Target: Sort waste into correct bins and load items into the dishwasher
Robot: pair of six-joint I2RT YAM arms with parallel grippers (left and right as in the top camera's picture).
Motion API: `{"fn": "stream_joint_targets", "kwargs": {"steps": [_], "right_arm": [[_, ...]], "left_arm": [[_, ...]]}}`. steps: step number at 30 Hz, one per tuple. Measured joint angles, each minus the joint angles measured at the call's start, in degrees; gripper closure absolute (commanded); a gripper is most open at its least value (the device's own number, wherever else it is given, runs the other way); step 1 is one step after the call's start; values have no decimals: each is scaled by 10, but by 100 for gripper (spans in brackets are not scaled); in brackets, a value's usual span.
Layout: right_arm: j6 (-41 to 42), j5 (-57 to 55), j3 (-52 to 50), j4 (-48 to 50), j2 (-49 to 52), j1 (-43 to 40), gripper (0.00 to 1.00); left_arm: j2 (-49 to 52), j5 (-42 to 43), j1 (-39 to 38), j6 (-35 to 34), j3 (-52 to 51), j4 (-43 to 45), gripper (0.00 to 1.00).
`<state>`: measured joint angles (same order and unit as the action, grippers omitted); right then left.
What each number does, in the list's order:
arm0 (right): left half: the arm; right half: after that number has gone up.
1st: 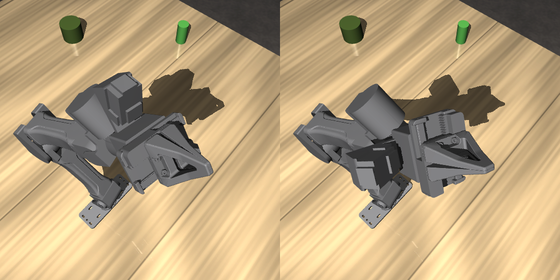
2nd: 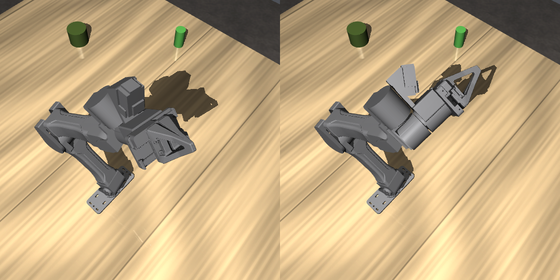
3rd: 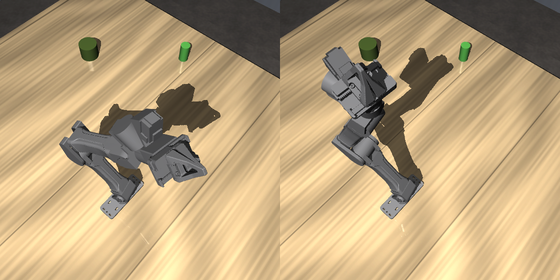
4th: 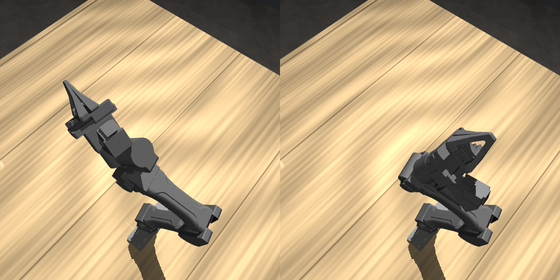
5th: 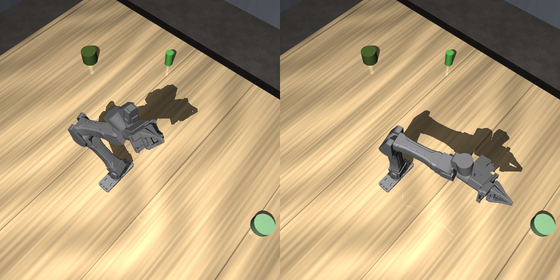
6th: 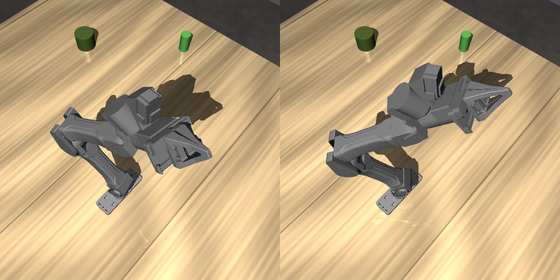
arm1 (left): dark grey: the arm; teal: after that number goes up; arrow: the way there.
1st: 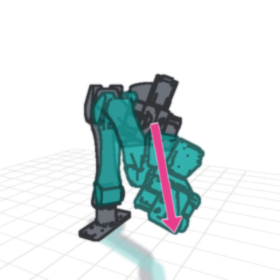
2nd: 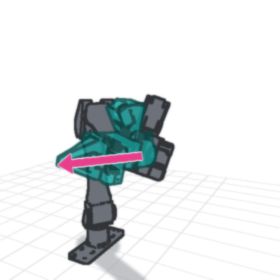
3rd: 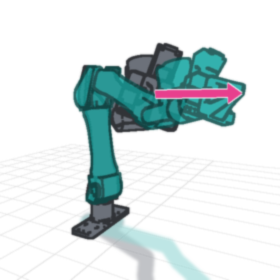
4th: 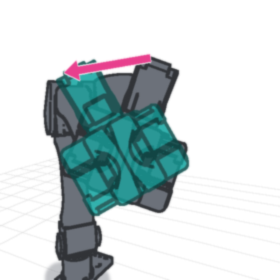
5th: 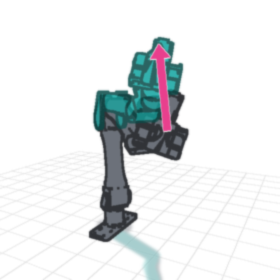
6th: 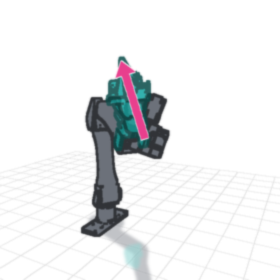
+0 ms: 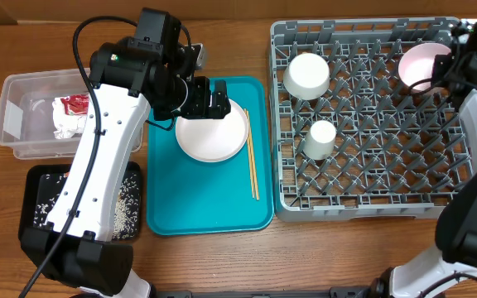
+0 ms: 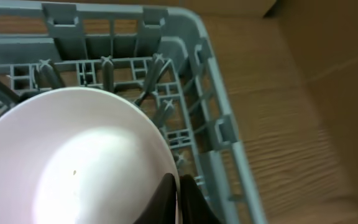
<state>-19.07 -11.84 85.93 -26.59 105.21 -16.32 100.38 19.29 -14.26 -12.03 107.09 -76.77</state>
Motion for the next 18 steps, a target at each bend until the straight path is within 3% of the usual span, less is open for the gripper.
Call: {"fn": "stream_joint_targets", "kwargs": {"steps": [11, 18], "right_arm": [[-264, -246, 4, -34, -49, 201, 96], [-382, -342, -1, -35, -49, 227, 96]], "left_arm": [[0, 0, 0, 0, 0, 0, 0], [0, 0, 0, 0, 0, 0, 0]]}}
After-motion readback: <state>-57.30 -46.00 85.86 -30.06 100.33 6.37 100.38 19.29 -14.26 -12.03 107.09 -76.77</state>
